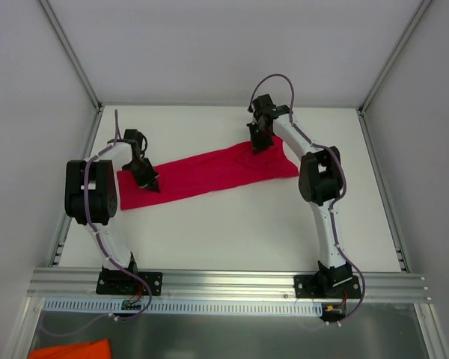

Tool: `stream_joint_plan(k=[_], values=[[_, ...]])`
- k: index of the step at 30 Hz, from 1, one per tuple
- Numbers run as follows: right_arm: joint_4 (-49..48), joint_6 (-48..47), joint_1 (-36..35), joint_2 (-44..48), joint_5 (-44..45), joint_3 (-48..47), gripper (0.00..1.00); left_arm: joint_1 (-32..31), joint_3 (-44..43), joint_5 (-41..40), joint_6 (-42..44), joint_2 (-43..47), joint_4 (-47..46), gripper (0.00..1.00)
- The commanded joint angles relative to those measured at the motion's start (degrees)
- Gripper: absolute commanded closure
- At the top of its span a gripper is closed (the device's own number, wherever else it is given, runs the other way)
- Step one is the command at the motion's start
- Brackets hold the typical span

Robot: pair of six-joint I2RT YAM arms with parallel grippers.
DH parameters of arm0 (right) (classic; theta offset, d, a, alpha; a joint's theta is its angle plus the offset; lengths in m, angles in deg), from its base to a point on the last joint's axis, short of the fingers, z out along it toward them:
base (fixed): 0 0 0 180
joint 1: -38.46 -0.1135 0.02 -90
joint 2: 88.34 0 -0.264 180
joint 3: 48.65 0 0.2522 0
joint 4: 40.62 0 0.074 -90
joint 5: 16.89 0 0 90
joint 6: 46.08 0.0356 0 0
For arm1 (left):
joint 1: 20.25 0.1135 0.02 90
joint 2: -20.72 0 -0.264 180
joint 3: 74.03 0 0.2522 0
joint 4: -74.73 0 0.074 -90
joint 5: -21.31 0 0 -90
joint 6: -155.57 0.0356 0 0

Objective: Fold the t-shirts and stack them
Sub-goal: Fold the other side of the tshirt into a rectangle, then rotate the tshirt 90 degrees

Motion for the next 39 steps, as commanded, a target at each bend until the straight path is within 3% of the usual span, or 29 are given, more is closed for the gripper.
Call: stream_joint_plan(k=[1,8,15,23,29,32,36,39], values=[[4.0,-1.4,0.4,-1.2,0.4,-3.0,0.99,-0.4,1.5,0.5,0.5,1.7,3.4,1.00],[6.7,-1.5,1.0,-5.4,-0.4,-6.5,0.99,-4.9,2.0,1.8,0.3,4.3,4.1,1.00],[7.6,0.0,1.3,-10.7,-7.5,-13.4,0.99,-10.1,2.0,3.3,-0.5,4.6,5.5,1.00],[7.0,-0.2,1.2,-10.5,-12.1,-14.6,0.99,-15.8,5.7,3.4,-2.8,3.7,3.5,1.00],[8.1,-1.8,1.2,-9.2,-12.2,-13.3,0.99,-17.6,-1.3,-1.1,-0.9,10.0,2.3,1.00],[9.0,-2.6,1.2,-8.3,-11.5,-13.0,0.99,-17.5,-9.1,-5.2,0.6,8.6,4.9,1.00],[9.8,-3.3,1.1,-6.3,-10.4,-12.2,0.99,-16.3,-17.9,-18.1,1.8,5.3,9.1,1.00],[9.7,-4.3,1.1,-3.9,-9.2,-8.2,0.99,-14.4,-20.2,-22.0,2.7,0.5,13.5,1.00]])
